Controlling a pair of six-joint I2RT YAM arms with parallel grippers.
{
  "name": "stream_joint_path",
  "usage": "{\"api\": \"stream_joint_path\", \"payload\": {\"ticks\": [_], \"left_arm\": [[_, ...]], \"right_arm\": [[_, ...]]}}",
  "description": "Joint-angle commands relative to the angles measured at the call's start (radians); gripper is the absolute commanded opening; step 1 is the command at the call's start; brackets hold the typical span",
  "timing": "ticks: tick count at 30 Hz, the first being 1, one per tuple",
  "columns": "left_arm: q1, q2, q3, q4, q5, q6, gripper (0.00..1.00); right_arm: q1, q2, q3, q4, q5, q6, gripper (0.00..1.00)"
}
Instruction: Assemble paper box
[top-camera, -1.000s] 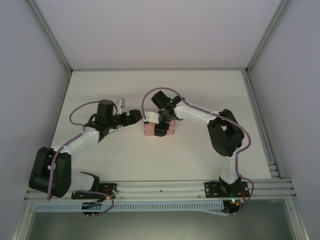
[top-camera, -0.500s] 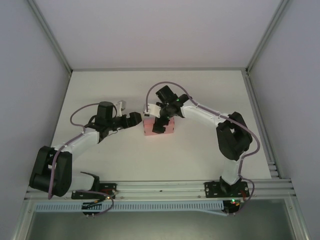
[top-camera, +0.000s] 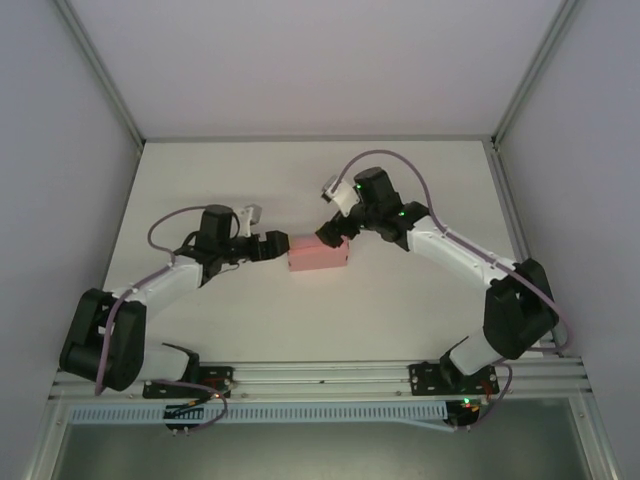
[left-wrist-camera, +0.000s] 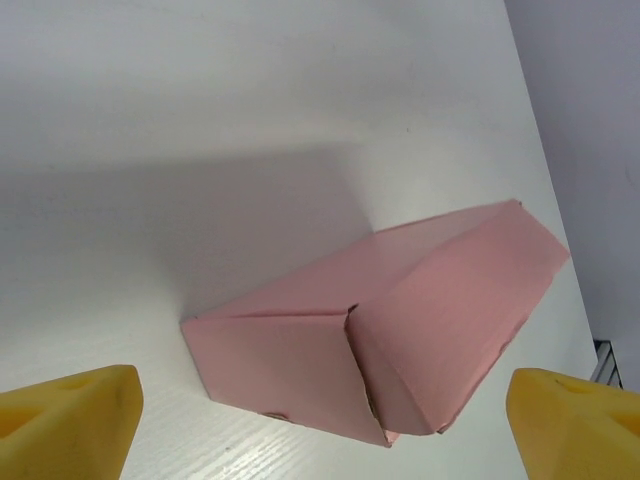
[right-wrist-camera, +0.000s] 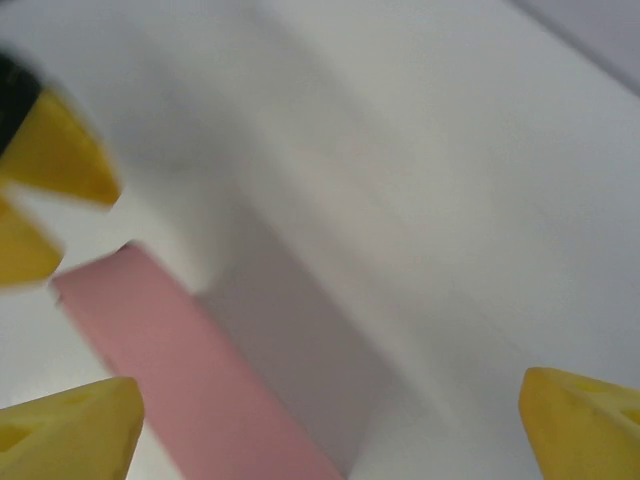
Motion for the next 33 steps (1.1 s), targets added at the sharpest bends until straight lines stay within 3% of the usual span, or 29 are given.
{"api": "stream_joint_path", "payload": {"ticks": [1, 8, 13, 15, 18, 20, 24, 27, 33], "left_arm": [[-0.015, 0.035, 0.02, 0.002, 0.027, 0.04, 0.9], [-0.021, 0.084, 0.007, 0.023, 0.034, 0.041, 0.78], [-0.022, 0.102, -0.024, 0.052, 0.038, 0.036, 0.73], [-0.026, 0.112, -0.036, 0.061, 0.038, 0.034, 0.66], [-0.021, 0.132, -0.057, 0.085, 0.038, 0.027, 0.6], [-0.021, 0.147, -0.068, 0.095, 0.034, 0.025, 0.51], [-0.019, 0.16, -0.095, 0.118, 0.033, 0.014, 0.44], [-0.016, 0.163, -0.103, 0.121, 0.022, 0.013, 0.41], [-0.016, 0.169, -0.099, 0.108, -0.003, 0.014, 0.24]], "right_arm": [[-0.037, -0.015, -0.058, 0.076, 0.078, 0.312, 0.92], [-0.066, -0.013, -0.206, 0.163, 0.063, 0.374, 0.77], [-0.069, -0.009, -0.39, 0.401, -0.022, 0.374, 0.69], [-0.071, 0.011, -0.458, 0.506, -0.039, 0.378, 0.67], [-0.078, 0.063, -0.531, 0.642, -0.077, 0.394, 0.55], [-0.082, 0.101, -0.558, 0.701, -0.115, 0.439, 0.42], [-0.083, 0.152, -0.647, 0.906, -0.225, 0.491, 0.32], [-0.083, 0.182, -0.707, 1.009, -0.211, 0.512, 0.2], [-0.083, 0.284, -0.787, 1.182, -0.198, 0.49, 0.08]]}}
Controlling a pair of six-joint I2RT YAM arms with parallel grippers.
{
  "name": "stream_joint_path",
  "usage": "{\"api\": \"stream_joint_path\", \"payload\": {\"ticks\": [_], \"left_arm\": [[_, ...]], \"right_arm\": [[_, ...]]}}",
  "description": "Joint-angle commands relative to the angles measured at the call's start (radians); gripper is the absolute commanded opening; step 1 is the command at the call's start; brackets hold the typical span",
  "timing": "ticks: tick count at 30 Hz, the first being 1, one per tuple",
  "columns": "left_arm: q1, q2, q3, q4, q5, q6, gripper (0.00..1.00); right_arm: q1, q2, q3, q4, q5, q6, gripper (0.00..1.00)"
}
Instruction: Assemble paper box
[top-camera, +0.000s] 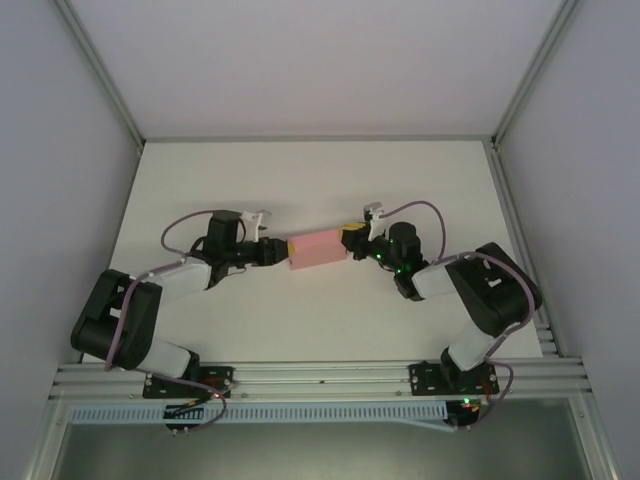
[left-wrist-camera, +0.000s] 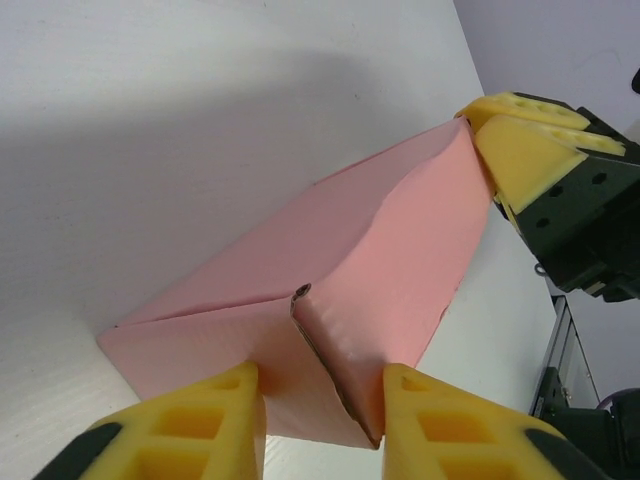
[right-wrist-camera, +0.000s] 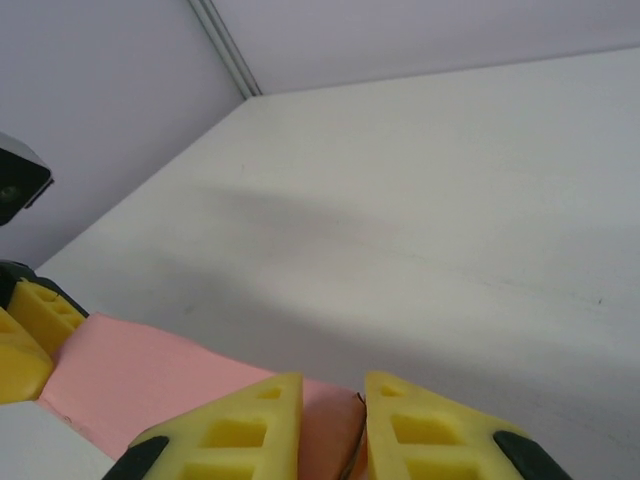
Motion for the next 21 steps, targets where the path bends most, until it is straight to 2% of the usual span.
{"api": "stream_joint_path", "payload": {"ticks": [1, 4, 7, 10, 13, 17, 18, 19, 20, 21], "left_arm": [[0.001, 0.059, -0.039, -0.12, -0.128, 0.013, 0.22], [0.001, 0.064, -0.033, -0.127, -0.135, 0.017, 0.14], [0.001, 0.067, -0.023, -0.127, -0.136, 0.014, 0.09], [0.0, 0.071, -0.001, -0.133, -0.134, 0.01, 0.12], [0.0, 0.068, 0.031, -0.152, -0.135, 0.018, 0.14], [0.0, 0.057, 0.093, -0.195, -0.16, 0.029, 0.21], [0.001, 0.053, 0.112, -0.21, -0.169, 0.033, 0.27], [0.001, 0.049, 0.129, -0.227, -0.179, 0.039, 0.39], [0.001, 0.04, 0.149, -0.247, -0.193, 0.047, 0.46], [0.0, 0.031, 0.165, -0.264, -0.21, 0.051, 0.47]], "right_arm": [[0.016, 0.119, -0.122, -0.078, -0.049, -0.033, 0.06], [0.016, 0.144, -0.166, 0.065, -0.035, -0.032, 0.0], [0.018, 0.138, -0.159, 0.071, -0.039, -0.042, 0.0], [0.021, 0.101, -0.105, -0.054, -0.041, -0.069, 0.0], [0.022, 0.04, -0.006, -0.283, -0.045, -0.098, 0.0], [0.045, -0.035, 0.118, -0.5, -0.052, -0.096, 0.02], [0.055, -0.058, 0.141, -0.539, -0.044, -0.098, 0.03], [0.067, -0.079, 0.164, -0.582, -0.028, -0.103, 0.07], [0.08, -0.108, 0.191, -0.631, 0.004, -0.104, 0.12], [0.09, -0.128, 0.214, -0.677, 0.03, -0.107, 0.12]]}}
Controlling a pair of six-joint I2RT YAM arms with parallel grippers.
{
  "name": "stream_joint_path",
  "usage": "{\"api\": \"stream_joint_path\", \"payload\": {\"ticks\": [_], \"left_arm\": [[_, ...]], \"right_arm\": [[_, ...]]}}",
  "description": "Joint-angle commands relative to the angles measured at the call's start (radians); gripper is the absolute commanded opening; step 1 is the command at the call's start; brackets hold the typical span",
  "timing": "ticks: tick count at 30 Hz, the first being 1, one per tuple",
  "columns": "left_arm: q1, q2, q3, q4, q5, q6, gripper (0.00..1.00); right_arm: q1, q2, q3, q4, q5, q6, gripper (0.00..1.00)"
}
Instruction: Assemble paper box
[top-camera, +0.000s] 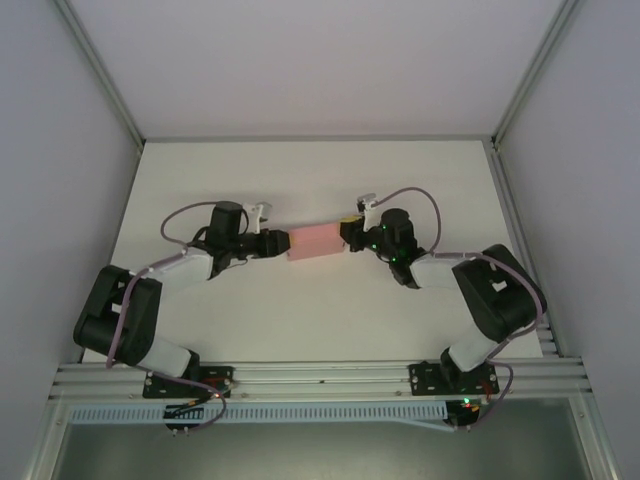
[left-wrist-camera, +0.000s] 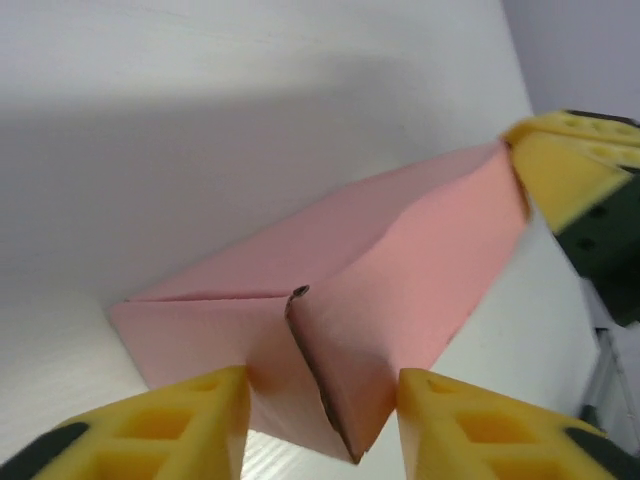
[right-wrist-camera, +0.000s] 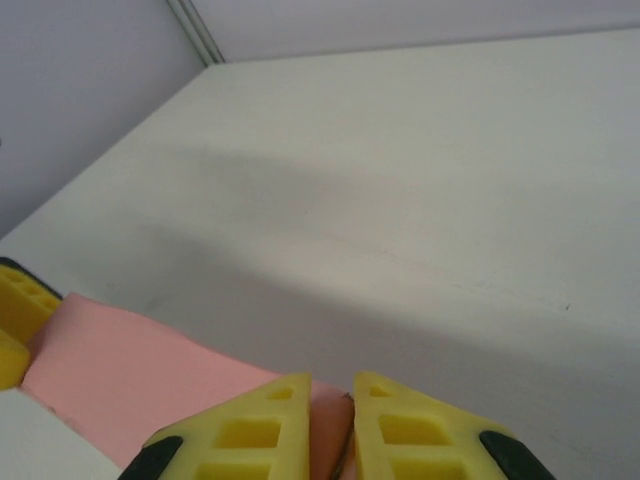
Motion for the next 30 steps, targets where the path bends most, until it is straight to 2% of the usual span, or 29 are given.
{"api": "stream_joint_path", "payload": {"ticks": [1, 2, 3, 4, 5, 7, 9, 10, 14, 15, 16, 19, 21, 24, 30], "left_arm": [[0.002, 0.0, 0.065, -0.133, -0.121, 0.046, 0.51], [0.002, -0.012, 0.083, -0.155, -0.14, 0.055, 0.56], [0.002, -0.023, 0.099, -0.169, -0.151, 0.059, 0.64], [0.002, -0.035, 0.112, -0.178, -0.158, 0.064, 0.66], [0.002, -0.051, 0.124, -0.187, -0.169, 0.07, 0.68], [0.001, -0.077, 0.149, -0.222, -0.208, 0.086, 0.79], [0.003, -0.111, 0.169, -0.268, -0.271, 0.105, 0.9], [0.002, -0.133, 0.175, -0.286, -0.302, 0.11, 0.99], [0.003, -0.231, 0.165, -0.351, -0.472, 0.112, 1.0], [0.004, -0.256, 0.16, -0.374, -0.536, 0.106, 1.0], [0.006, -0.278, 0.156, -0.399, -0.61, 0.097, 1.0], [0.022, -0.342, 0.128, -0.456, -0.795, 0.078, 1.0], [0.036, -0.381, 0.101, -0.464, -0.879, 0.064, 1.0], [0.049, -0.418, 0.073, -0.464, -0.912, 0.064, 1.0], [0.049, -0.413, 0.072, -0.465, -0.906, 0.075, 1.0]], "right_arm": [[0.075, -0.065, 0.074, -0.344, -0.009, -0.049, 0.13], [0.077, -0.078, 0.111, -0.411, 0.012, -0.043, 0.18], [0.079, -0.084, 0.144, -0.464, 0.028, -0.041, 0.27], [0.081, -0.088, 0.175, -0.507, 0.044, -0.033, 0.37], [0.08, -0.087, 0.212, -0.556, 0.054, -0.026, 0.41], [0.081, -0.082, 0.282, -0.642, 0.062, -0.044, 0.52], [0.082, -0.075, 0.345, -0.704, 0.079, -0.067, 0.55], [0.082, -0.073, 0.371, -0.725, 0.069, -0.086, 0.56], [0.087, -0.041, 0.479, -0.839, -0.036, -0.284, 0.77], [0.093, -0.03, 0.504, -0.875, -0.048, -0.34, 0.84], [0.107, -0.015, 0.533, -0.927, -0.063, -0.419, 0.99], [0.17, 0.039, 0.621, -1.094, -0.021, -0.661, 1.0], [0.193, 0.092, 0.686, -1.164, 0.023, -0.748, 1.0], [0.194, 0.194, 0.808, -1.254, 0.056, -0.797, 1.0], [0.194, 0.419, 1.073, -1.493, 0.036, -0.874, 0.97]]}}
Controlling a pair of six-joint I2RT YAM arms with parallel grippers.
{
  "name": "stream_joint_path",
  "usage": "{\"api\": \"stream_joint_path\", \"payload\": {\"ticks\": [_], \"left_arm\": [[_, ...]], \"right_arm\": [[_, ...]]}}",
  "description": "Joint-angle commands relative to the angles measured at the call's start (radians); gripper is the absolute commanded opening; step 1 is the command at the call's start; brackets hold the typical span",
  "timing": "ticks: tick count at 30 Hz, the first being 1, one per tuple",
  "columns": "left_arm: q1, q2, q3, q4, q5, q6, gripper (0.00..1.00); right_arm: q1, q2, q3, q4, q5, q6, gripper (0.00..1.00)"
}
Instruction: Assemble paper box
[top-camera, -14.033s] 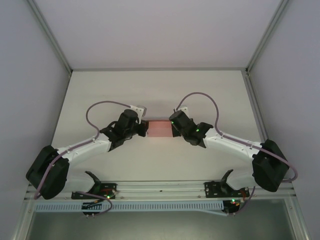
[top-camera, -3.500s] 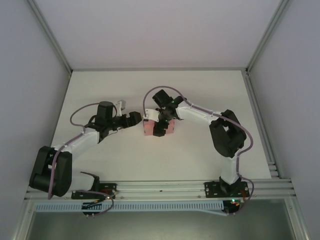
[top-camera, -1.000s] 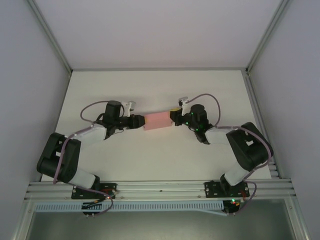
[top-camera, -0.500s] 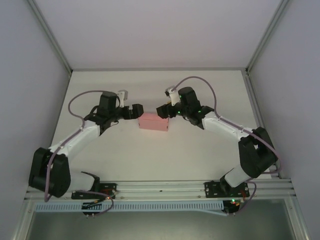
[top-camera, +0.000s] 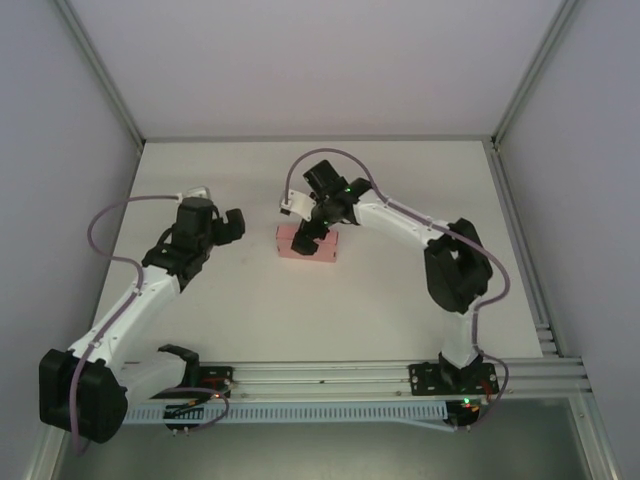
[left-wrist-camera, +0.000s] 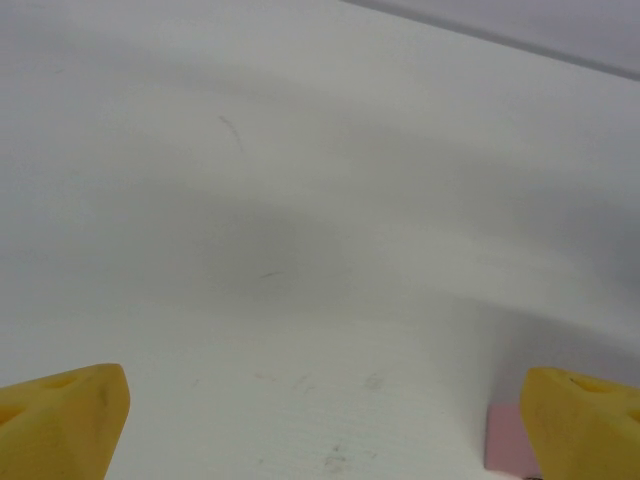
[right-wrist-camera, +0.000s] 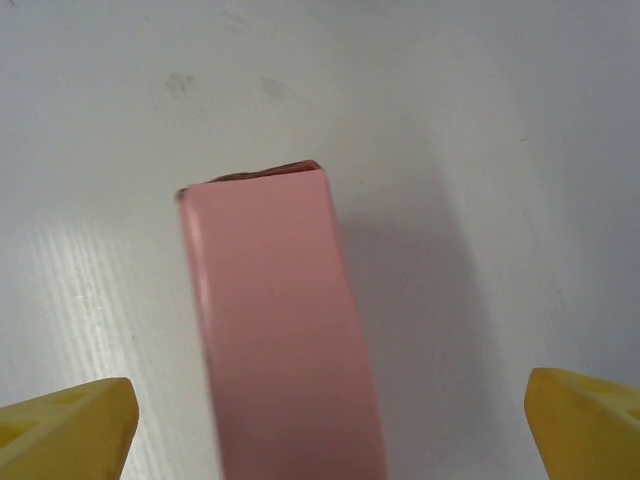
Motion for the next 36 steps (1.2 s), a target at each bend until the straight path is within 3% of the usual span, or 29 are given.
{"api": "stream_joint_path", "payload": {"ticks": [1, 5, 17, 23, 28, 34, 36], "left_arm": [[0.003, 0.003, -0.003, -0.021, -0.047, 0.005, 1.0], [0.004, 0.006, -0.009, -0.009, -0.036, 0.016, 1.0], [0.004, 0.002, -0.006, -0.005, -0.024, 0.024, 1.0], [0.004, 0.002, -0.006, -0.004, -0.022, 0.023, 1.0], [0.004, -0.009, -0.015, 0.003, -0.022, 0.026, 1.0], [0.004, -0.017, -0.022, 0.004, -0.042, 0.025, 1.0], [0.004, -0.023, -0.031, 0.012, -0.045, 0.027, 1.0]], "right_arm": [[-0.005, 0.083, 0.117, -0.221, 0.008, -0.096, 0.96], [-0.004, 0.128, 0.177, -0.287, 0.005, -0.121, 0.89], [-0.002, 0.143, 0.187, -0.325, 0.039, -0.173, 0.45], [0.0, 0.125, 0.193, -0.298, 0.067, -0.179, 0.41], [0.027, 0.059, 0.148, -0.189, 0.216, -0.212, 0.38], [0.083, -0.082, -0.125, 0.186, 0.464, -0.349, 0.37], [0.1, -0.117, -0.254, 0.34, 0.54, -0.409, 0.45]]}}
